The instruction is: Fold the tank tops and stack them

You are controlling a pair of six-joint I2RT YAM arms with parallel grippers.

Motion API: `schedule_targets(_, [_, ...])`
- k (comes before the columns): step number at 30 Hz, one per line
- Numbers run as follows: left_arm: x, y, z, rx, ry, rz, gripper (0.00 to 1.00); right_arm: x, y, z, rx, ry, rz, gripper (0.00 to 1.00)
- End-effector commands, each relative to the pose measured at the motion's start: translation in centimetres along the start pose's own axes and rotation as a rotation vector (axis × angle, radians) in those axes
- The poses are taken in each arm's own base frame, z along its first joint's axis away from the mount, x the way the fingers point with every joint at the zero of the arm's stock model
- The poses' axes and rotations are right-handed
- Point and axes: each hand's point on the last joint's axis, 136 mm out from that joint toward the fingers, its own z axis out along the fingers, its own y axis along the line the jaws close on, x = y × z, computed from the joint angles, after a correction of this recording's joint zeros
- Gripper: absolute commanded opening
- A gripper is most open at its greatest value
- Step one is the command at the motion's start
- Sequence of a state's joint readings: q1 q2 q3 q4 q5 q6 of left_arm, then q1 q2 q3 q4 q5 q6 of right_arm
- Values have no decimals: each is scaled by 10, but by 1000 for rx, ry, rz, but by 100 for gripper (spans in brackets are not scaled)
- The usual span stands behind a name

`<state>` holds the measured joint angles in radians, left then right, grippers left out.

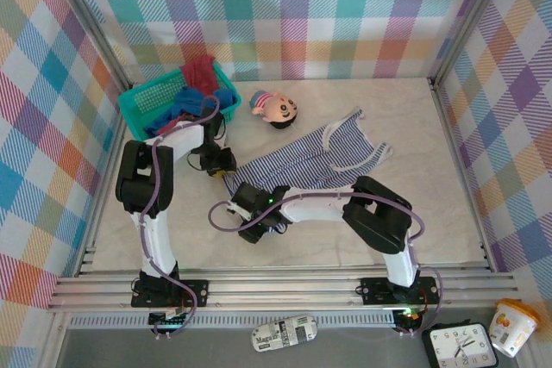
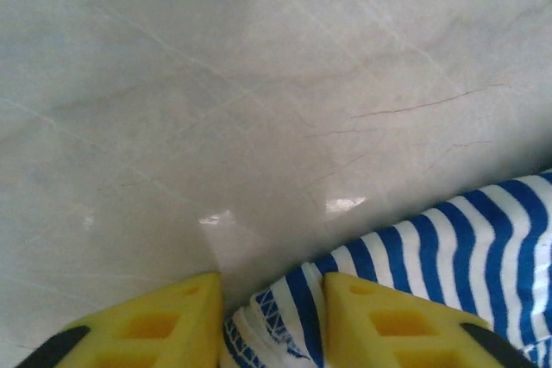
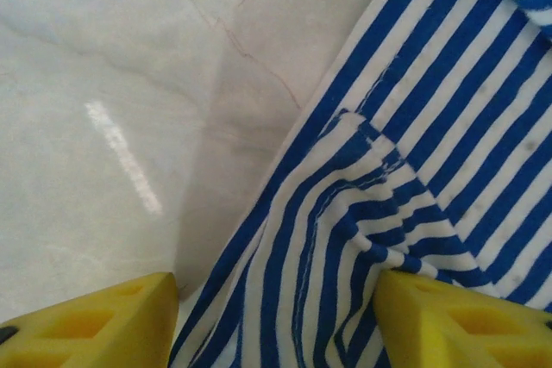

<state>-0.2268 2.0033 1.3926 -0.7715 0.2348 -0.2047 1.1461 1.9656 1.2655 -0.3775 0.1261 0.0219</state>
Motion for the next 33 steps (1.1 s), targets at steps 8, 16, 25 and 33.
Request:
schedule_targets(8, [39,-16,11,20,141,46,1,21,-15,10,99,136,-47,30])
schedule_targets(16, [41,-28,-37,16,98,39,0,-26,-9,-41,14,-37,37,13])
schedule_targets(25, [14,-92,-77,154,3,50,0,-16,-40,-104,-161,-174,298,11])
schedule_targets(33, [-25,-159,-82,240,-56,86,0,19,-100,-128,-195,-228,504,10])
